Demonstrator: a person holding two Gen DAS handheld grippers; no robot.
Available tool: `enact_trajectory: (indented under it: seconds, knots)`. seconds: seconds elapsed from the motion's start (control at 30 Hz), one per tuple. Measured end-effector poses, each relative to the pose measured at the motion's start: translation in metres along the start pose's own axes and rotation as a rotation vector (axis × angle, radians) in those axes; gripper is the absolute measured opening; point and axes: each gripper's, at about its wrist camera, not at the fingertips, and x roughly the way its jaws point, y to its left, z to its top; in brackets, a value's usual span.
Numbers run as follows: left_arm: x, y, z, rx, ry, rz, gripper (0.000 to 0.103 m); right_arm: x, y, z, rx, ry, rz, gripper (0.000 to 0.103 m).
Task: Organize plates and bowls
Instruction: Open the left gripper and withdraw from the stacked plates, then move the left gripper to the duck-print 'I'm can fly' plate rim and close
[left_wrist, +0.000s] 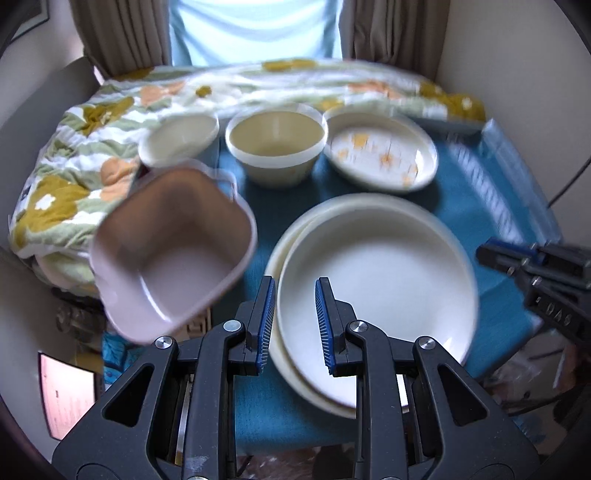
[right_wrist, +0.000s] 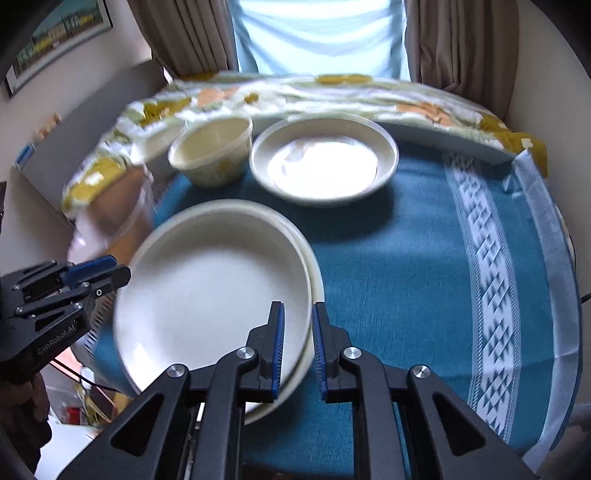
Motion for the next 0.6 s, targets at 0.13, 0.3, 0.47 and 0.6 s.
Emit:
enact_trajectory:
  seconds: [0.13,0.3,0.47,0.6]
  knots:
    - [-0.024,0.001,0.032,-0.041,-0.062,-0.041,0.020,-0.026,-0.009,0.024,0.042,-0.049,0.029,0.021]
    - [-0.026,-0.005,0.062,-0.059,-0.073,-0.055,0.052,-0.053,-0.030,0.051,0.096,-0.152,0.059,0.103]
    - [-0.012,-0.011,0.082,-0.131,-0.055,-0.112,0.103,-0.053,-0.057,0.075,0.081,-0.177,0.050,0.103]
    - [0.015,-0.016,0.091,-0.213,0.001,-0.137,0.103,-0.036,-0.079,0.095,0.024,-0.134,0.047,0.103]
